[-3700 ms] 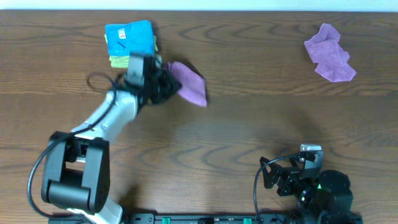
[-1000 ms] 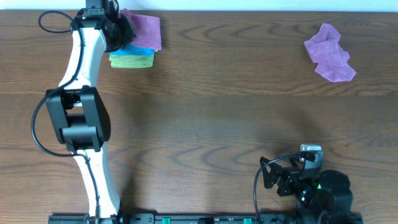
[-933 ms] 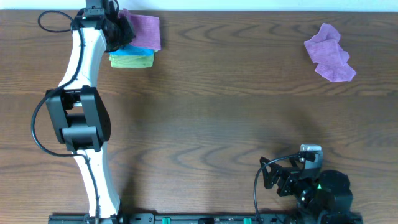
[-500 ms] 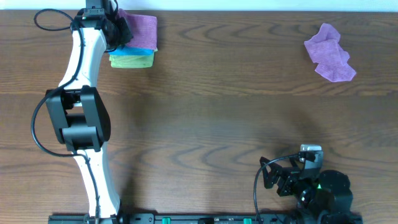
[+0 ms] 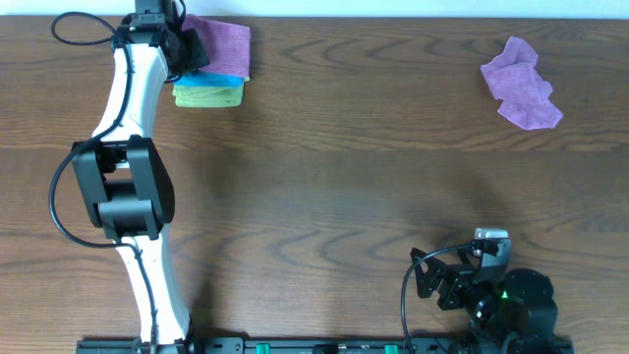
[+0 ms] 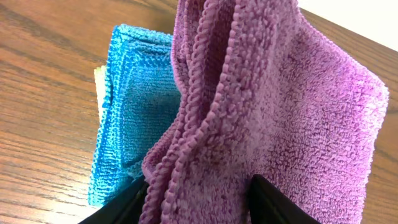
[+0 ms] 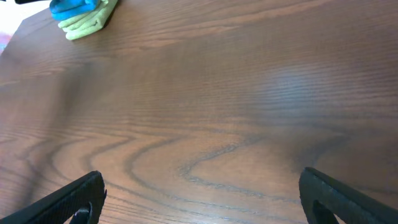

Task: Fold the cloth
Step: 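Lower and adjust the square on top of the stack with the left gripper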

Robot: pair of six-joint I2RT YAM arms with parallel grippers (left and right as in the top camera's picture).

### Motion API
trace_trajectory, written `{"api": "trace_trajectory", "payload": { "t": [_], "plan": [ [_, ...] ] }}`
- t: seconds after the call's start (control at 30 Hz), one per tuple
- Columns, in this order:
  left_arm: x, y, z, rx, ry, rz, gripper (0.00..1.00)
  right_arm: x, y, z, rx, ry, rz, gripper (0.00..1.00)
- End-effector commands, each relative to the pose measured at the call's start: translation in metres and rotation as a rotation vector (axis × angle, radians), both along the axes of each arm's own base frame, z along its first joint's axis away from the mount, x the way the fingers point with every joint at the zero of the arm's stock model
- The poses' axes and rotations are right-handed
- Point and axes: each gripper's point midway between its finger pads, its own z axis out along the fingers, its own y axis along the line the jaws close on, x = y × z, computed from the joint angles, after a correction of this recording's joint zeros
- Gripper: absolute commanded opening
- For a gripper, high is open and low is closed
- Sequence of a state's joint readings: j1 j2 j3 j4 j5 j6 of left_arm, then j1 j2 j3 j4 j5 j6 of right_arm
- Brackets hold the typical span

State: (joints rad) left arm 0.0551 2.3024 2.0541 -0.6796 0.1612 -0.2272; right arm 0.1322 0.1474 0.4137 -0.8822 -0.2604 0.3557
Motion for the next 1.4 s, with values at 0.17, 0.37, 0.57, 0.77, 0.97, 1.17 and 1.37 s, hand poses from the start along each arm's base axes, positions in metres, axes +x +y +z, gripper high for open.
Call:
{"api": "trace_trajectory", "payload": {
  "t": [0.17, 0.37, 0.57, 0.77, 0.97, 1.17, 1.37],
  "plan": [
    [-0.005, 0.031, 0.004, 0.064, 0.020, 0.050, 0.51, 0.001, -0.003, 0.000, 0.002, -0.001, -0.018, 0.99],
    [-0.009, 0.040, 0.002, 0.067, 0.032, 0.061, 0.52, 0.001, -0.003, 0.000, 0.002, -0.001, -0.018, 0.99],
    [-0.009, 0.041, 0.007, 0.077, 0.023, 0.056, 0.52, 0.001, -0.003, 0.000, 0.002, -0.001, -0.018, 0.99],
    [-0.010, 0.052, 0.016, 0.112, 0.012, 0.074, 0.57, 0.001, -0.003, 0.000, 0.002, -0.001, -0.018, 0.99],
    [-0.012, 0.065, 0.027, 0.126, -0.004, 0.101, 0.58, 0.001, -0.003, 0.000, 0.002, -0.001, -0.018, 0.99],
    [-0.014, 0.072, 0.041, 0.128, -0.028, 0.115, 0.58, 0.001, -0.003, 0.000, 0.002, -0.001, -0.018, 0.99],
    [-0.013, 0.073, 0.069, 0.136, -0.091, 0.122, 0.60, 0.001, -0.003, 0.000, 0.002, -0.001, -0.018, 0.99]
  ]
}}
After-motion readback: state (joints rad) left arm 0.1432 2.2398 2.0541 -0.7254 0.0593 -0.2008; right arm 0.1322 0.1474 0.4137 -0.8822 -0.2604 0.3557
